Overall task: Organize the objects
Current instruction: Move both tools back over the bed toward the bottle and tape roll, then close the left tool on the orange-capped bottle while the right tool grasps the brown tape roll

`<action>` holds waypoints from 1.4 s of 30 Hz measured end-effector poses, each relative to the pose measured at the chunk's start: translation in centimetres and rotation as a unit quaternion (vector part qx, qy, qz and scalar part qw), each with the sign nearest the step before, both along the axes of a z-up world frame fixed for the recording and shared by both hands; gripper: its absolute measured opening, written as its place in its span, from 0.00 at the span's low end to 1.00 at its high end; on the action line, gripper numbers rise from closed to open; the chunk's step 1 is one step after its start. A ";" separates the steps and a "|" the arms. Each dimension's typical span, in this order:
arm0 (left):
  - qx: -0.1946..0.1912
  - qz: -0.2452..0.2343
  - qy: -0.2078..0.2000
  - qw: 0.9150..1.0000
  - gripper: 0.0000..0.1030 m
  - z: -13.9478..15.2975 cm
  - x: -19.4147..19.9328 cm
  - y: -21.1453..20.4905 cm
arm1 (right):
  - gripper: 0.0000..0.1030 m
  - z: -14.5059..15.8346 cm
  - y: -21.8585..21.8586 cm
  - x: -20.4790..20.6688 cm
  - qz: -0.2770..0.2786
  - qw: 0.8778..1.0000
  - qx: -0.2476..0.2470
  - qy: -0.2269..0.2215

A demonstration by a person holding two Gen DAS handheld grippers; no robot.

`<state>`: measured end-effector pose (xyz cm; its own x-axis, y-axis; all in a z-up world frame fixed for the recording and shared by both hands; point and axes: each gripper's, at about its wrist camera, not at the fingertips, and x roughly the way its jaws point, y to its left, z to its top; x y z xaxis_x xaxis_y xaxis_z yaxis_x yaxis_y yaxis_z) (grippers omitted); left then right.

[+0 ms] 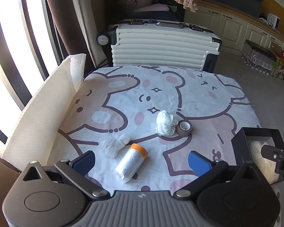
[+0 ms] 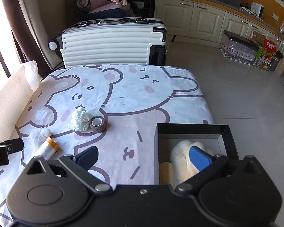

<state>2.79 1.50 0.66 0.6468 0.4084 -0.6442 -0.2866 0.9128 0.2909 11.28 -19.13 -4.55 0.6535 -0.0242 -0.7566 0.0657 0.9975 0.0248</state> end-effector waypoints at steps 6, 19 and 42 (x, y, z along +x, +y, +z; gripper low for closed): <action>-0.006 0.003 -0.003 1.000 1.00 0.1 0.0 0.3 | 1.00 0.0 0.0 0.1 -0.003 1.000 -0.001 0.000; -0.018 0.003 -0.026 1.000 1.00 1.5 -0.2 2.8 | 1.00 0.1 0.8 0.9 0.003 1.000 -0.010 0.000; -0.028 -0.019 0.065 0.997 0.56 -2.9 4.8 6.7 | 1.00 0.7 4.5 9.2 0.044 0.999 -0.008 -0.006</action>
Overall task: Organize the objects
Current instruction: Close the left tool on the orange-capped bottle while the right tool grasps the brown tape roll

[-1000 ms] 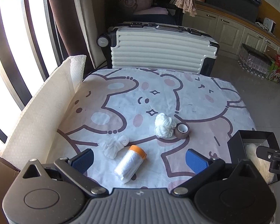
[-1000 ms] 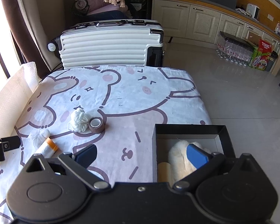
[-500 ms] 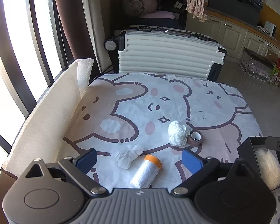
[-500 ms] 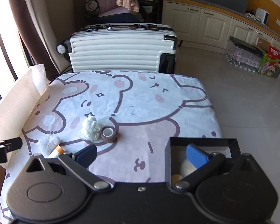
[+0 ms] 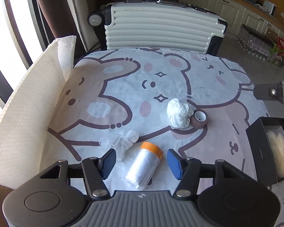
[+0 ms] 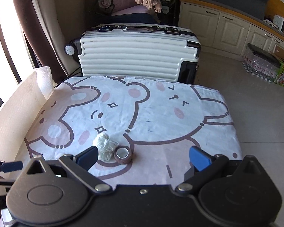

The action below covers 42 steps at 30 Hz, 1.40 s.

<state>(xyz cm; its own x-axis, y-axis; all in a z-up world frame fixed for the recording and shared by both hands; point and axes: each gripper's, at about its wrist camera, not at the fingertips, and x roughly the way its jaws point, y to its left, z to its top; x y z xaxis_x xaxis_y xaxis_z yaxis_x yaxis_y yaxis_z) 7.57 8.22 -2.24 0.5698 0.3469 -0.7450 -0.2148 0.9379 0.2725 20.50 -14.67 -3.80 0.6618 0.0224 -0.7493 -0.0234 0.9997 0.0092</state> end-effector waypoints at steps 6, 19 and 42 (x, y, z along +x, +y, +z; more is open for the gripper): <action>0.002 -0.004 0.035 0.999 0.47 -1.8 1.8 0.5 | 1.00 -2.4 0.7 2.3 0.013 1.000 0.016 0.005; -0.008 0.009 0.103 0.995 0.44 -6.0 5.4 2.6 | 0.87 -9.9 -1.4 7.9 -0.002 0.990 0.112 0.090; -0.060 -0.024 0.139 0.988 0.43 -7.7 6.8 3.0 | 0.45 -15.9 1.4 12.4 0.039 0.976 0.103 0.189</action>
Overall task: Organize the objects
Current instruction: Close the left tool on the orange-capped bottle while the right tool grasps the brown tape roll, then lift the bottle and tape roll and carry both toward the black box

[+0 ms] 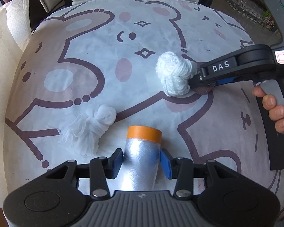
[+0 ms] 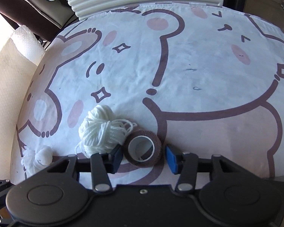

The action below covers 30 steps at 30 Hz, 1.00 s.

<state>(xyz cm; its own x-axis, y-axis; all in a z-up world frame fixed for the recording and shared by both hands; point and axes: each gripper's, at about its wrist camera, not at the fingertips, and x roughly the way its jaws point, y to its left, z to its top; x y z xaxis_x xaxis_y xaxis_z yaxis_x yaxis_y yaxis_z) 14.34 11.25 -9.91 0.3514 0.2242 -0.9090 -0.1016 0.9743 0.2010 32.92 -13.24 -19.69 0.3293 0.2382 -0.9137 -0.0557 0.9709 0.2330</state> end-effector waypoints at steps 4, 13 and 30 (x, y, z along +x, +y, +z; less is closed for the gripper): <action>0.000 -0.011 0.012 1.000 0.45 -0.2 0.1 -0.5 | 0.44 0.1 0.4 0.0 0.009 1.000 -0.011 0.000; 0.005 0.007 0.034 0.999 0.51 -1.1 1.1 -1.0 | 0.44 0.3 0.3 -0.8 0.026 0.999 -0.026 0.009; -0.007 0.058 -0.018 0.998 0.41 0.6 0.7 -1.4 | 0.43 2.5 -2.0 -3.1 0.021 0.999 -0.034 -0.004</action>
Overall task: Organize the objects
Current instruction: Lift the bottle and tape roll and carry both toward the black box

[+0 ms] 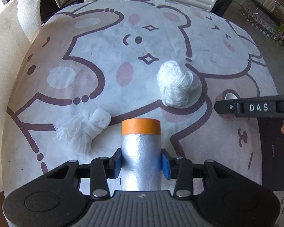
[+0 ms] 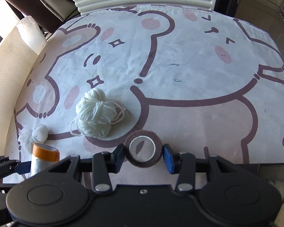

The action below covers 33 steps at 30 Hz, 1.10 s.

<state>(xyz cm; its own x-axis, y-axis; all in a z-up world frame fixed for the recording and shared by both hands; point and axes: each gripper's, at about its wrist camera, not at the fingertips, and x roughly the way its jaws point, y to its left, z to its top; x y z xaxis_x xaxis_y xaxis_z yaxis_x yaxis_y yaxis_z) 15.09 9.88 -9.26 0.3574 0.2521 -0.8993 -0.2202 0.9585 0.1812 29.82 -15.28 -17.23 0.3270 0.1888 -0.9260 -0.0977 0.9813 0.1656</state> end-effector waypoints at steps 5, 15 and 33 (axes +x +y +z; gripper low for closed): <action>0.005 0.001 -0.022 1.000 0.41 1.4 -0.4 -1.0 | 0.43 1.6 -0.7 -1.0 -0.005 1.000 0.002 -0.016; 0.009 0.007 -0.060 0.998 0.41 4.0 -2.5 -2.7 | 0.43 5.0 -1.7 -4.2 -0.013 0.999 -0.001 -0.049; 0.022 -0.008 -0.118 0.993 0.41 7.5 -5.7 -7.3 | 0.43 9.8 -4.5 -10.4 -0.025 0.995 -0.010 -0.100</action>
